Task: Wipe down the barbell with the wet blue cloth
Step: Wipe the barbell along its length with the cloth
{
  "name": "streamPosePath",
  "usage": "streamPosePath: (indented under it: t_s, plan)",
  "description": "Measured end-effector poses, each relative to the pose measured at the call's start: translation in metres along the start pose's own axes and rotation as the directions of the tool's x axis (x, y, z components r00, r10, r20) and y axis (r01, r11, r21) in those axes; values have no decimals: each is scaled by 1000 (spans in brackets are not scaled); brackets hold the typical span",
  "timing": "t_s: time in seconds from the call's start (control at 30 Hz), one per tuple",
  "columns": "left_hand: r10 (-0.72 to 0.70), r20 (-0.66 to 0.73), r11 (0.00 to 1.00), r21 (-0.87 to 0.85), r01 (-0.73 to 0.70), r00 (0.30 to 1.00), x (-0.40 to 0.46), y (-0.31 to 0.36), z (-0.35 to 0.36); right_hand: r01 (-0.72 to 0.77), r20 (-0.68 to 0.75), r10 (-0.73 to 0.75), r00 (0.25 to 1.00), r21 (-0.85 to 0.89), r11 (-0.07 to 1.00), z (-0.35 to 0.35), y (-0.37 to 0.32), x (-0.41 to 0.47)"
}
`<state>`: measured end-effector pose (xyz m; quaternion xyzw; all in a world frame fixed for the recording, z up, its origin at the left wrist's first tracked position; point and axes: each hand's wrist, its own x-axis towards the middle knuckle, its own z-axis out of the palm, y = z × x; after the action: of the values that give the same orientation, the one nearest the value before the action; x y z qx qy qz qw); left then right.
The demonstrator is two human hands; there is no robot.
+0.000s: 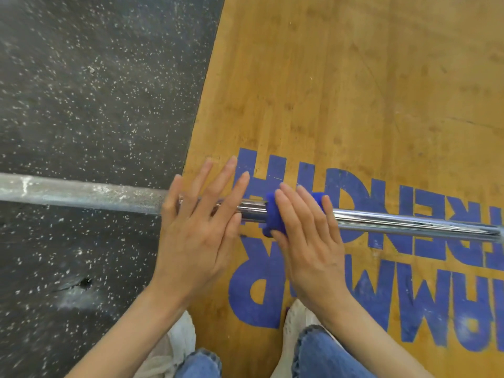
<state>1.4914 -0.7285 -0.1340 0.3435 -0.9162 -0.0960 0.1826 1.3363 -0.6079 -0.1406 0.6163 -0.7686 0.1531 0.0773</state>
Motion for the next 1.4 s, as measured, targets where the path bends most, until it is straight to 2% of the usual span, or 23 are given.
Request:
streamPosePath:
  t_s: [0.07, 0.13, 0.2, 0.27, 0.3, 0.4, 0.5, 0.67, 0.73, 0.83, 1.0, 1.13, 1.27, 1.4]
  plan:
    - [-54, -19, 998, 19, 54, 998, 1, -14, -4, -94, -19, 93, 995, -30, 995, -5, 11, -5]
    - [-87, -35, 996, 32, 88, 996, 5, -22, -2, -129, -33, 128, 991, -23, 991, 4, -6, 11]
    - [-86, -56, 996, 32, 88, 995, 11, -23, 0, -44, -31, 44, 999, 9, 999, 15, -30, 28]
    - [-70, -54, 997, 30, 71, 996, 18, -25, 2, 25, -5, -25, 1000, 1, 1000, 18, -24, 33]
    - [-66, -47, 997, 27, 67, 997, 20, -26, 2, 14, 2, -14, 1000, 3, 1000, 14, -13, 28]
    - [-68, -56, 997, 18, 69, 996, 27, -28, 2, -136, -28, 137, 990, 33, 990, 5, 4, 26]
    - [-69, -65, 997, 22, 70, 996, 36, -29, 6, -224, -60, 230, 971, 100, 969, 14, -19, 60]
    - [-76, -61, 997, 12, 77, 995, 49, -31, 6, -45, 4, 45, 999, -37, 998, 25, -35, 36]
    - [-75, -57, 997, 13, 76, 996, 53, -31, 7, -69, -26, 68, 997, -36, 997, 29, -30, 55]
    - [-80, -53, 997, 1, 80, 995, 60, -34, 9, -185, -61, 185, 981, 13, 983, 31, -36, 89]
    - [-85, -50, 996, -20, 84, 995, 67, -35, 10, -42, 9, 42, 999, -11, 999, 31, -33, 59]
    - [-70, -45, 997, -28, 69, 997, 71, -38, 11, -150, -41, 153, 987, 81, 985, 30, -34, 107]
    - [-58, -33, 997, -47, 57, 998, 74, -41, 10, -56, -29, 56, 998, -22, 998, 27, -14, 73]
    - [-60, -39, 997, -56, 58, 997, 77, -40, 11, -123, -67, 123, 990, 1, 992, 34, -25, 86]
